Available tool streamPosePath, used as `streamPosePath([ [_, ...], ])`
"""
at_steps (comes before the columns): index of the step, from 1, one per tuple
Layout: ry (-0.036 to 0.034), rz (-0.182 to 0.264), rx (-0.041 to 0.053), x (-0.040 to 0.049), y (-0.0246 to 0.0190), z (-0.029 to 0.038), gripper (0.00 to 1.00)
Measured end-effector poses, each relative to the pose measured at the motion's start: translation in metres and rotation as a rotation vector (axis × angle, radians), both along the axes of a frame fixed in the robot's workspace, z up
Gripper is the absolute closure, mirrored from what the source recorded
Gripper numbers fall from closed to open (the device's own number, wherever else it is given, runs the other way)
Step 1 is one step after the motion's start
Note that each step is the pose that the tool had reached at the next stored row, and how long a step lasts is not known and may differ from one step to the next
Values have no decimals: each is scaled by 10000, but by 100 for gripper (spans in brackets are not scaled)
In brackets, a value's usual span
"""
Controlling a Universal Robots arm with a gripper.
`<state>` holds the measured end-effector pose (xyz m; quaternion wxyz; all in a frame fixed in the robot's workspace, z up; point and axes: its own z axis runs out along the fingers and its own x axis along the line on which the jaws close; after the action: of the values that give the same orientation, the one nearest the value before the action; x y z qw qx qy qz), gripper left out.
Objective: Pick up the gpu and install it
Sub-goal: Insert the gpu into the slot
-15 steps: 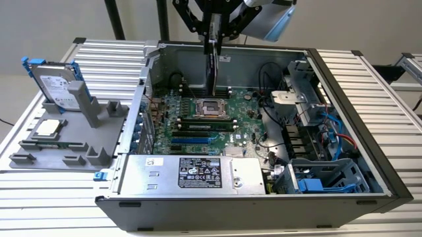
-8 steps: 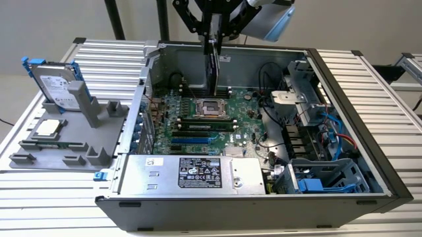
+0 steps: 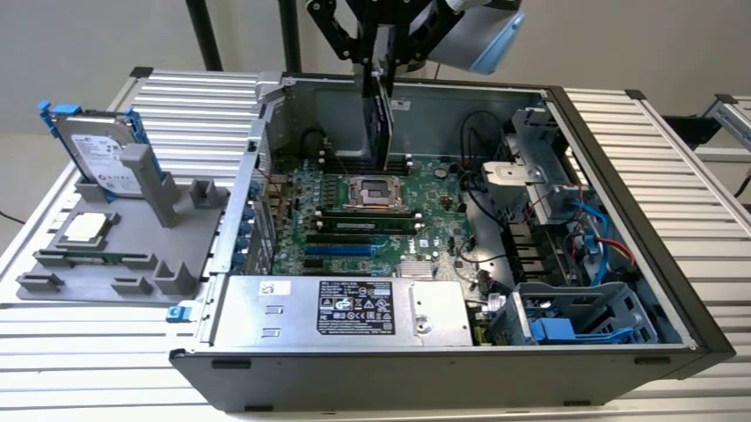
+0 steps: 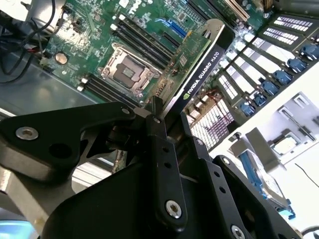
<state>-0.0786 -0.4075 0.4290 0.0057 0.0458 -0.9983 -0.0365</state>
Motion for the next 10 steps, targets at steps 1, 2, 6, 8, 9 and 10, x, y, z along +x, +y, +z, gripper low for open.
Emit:
streamPosePath([
  [1,0,66,-1,0,0,0,100],
  [2,0,140,0,0,0,0,100],
  [6,0,439,0,0,0,0,100],
  [8,0,584,0,0,0,0,100],
  [9,0,655,0,0,0,0,100],
  [10,0,724,0,0,0,0,100],
])
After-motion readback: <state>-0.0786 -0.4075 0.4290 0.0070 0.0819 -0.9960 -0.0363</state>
